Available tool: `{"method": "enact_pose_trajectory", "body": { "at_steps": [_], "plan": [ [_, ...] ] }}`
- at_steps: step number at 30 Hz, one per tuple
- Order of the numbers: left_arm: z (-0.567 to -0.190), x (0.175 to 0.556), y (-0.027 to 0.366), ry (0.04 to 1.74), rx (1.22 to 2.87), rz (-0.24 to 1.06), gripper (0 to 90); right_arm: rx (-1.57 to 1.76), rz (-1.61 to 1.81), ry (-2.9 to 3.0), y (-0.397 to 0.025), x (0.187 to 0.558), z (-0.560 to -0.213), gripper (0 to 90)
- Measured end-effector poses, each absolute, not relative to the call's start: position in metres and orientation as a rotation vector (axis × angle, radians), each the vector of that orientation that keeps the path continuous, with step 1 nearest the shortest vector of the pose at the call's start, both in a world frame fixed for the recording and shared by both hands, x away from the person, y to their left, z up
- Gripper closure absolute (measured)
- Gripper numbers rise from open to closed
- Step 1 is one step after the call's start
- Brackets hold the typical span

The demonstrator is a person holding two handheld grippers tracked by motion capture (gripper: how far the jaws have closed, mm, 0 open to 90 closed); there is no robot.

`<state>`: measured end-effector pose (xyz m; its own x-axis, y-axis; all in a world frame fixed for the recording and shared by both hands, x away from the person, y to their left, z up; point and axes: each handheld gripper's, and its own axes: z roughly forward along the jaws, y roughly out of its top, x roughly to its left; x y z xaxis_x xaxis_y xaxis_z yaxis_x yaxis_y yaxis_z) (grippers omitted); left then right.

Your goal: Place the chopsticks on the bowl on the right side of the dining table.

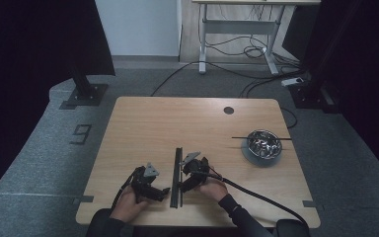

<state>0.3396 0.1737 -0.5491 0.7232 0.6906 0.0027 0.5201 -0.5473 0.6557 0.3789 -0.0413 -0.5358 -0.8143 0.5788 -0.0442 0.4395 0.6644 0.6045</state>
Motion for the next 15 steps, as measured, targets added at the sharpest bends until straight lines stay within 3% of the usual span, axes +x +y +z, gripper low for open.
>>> {"method": "enact_pose_trajectory", "body": {
  "at_steps": [4,5,15],
  "plan": [
    [-0.5491,0.3395,0.1737,0.913,2.28,0.344,0.0,0.814,0.79,2.634,-0.0439,0.3796,-0.5363,3.4],
    [-0.5491,0.3394,0.1737,0.913,2.28,0.344,0.0,0.831,0.781,2.63,-0.0465,0.3805,-0.5352,7.6],
    [-0.5492,0.3393,0.1738,0.912,2.28,0.344,0.0,0.874,0.808,2.621,-0.05,0.3866,-0.5368,7.3]
  ]
}}
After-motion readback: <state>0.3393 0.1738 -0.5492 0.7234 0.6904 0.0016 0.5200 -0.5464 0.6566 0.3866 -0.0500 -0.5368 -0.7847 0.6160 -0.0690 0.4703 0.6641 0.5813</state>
